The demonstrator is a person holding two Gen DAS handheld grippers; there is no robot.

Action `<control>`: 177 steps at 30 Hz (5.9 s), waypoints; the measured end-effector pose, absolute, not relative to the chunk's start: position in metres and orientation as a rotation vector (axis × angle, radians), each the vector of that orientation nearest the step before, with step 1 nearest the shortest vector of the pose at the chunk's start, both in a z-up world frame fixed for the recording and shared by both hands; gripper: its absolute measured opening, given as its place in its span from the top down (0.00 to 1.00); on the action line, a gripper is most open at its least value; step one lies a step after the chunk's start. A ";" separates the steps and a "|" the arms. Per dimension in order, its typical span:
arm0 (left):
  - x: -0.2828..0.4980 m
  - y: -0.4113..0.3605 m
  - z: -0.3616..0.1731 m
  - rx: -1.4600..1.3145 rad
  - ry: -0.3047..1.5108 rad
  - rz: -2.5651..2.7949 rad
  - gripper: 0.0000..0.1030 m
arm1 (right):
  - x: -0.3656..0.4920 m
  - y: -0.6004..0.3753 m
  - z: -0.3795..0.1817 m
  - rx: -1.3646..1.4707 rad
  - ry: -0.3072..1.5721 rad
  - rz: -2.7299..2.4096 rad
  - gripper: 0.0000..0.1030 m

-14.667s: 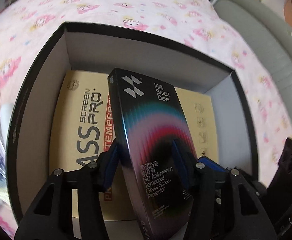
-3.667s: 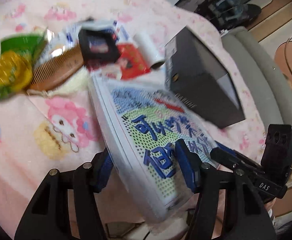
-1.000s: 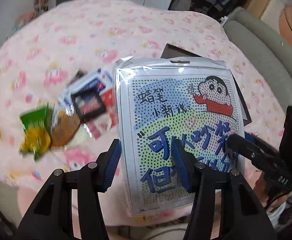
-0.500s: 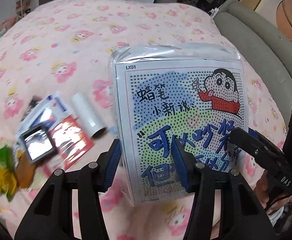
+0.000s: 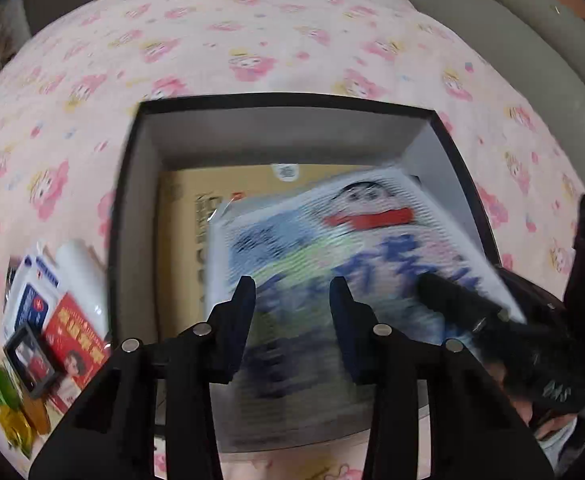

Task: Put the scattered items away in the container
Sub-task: 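Lower the Shin-chan kit into the DAPHNE box beside the Smart Devil box, then open the right gripper to release the kit inside the box, then raise the right tool out of the DAPHNE box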

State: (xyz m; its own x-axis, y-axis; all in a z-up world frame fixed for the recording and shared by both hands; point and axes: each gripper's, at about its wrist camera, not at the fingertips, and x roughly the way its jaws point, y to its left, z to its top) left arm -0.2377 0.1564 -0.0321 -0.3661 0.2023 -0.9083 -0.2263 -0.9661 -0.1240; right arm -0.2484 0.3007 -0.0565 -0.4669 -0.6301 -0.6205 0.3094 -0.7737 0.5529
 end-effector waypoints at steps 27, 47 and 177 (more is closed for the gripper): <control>-0.267 0.140 -0.080 -1.864 0.094 2.365 0.56 | -0.239 0.291 -0.052 1.220 0.023 -2.571 0.50; -0.274 0.124 -0.095 -1.857 0.156 2.422 0.58 | -0.248 0.287 -0.089 1.357 -0.178 -2.283 0.44; -0.005 0.009 0.042 -1.126 -0.252 2.634 0.40 | -0.023 0.181 0.025 1.048 -0.151 -2.450 0.47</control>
State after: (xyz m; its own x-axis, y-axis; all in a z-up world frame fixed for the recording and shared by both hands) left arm -0.0048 0.0094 0.0424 -0.6637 0.3077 -0.6818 -0.1727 -0.9499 -0.2605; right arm -0.0230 0.1814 0.0248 -0.5991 -0.4599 -0.6554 0.3757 -0.8843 0.2771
